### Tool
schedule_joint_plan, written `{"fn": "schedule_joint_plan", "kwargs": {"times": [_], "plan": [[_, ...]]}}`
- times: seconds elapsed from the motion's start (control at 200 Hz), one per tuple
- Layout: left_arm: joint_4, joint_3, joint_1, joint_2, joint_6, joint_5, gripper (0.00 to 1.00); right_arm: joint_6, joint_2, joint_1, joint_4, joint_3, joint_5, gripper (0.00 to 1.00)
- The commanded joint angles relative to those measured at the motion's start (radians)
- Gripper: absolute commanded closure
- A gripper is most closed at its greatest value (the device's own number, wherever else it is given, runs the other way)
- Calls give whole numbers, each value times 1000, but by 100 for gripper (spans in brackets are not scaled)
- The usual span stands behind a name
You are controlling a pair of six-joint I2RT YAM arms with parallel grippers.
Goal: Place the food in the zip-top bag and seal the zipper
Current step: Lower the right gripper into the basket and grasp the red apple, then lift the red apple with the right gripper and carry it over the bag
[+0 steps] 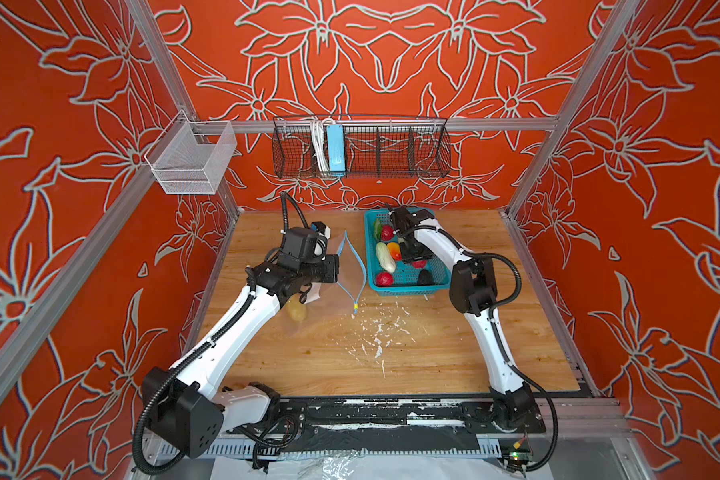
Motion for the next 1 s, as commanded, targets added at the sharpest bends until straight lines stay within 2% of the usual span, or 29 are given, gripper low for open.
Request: {"fn": "schedule_joint_plan", "kwargs": {"times": [0.0,0.13,0.41,0.801,0.996], "plan": [[14,-9,7,-20,-6,7,100,53,-106,-4,69,-80,-84,61],[16,-9,7,-19,-5,9,100,66,-182,-4,158,-179,-120,62],[28,-6,11,-6,-13,23,100,86,-275,-3,203,-274,-198,65],[6,-6,10,22,-14,-4,100,142,-478,-4,449,-539,-358,65],[-6,21,9,41,4,-22,100,133,-525,-3,488,-559,-396,65]]}}
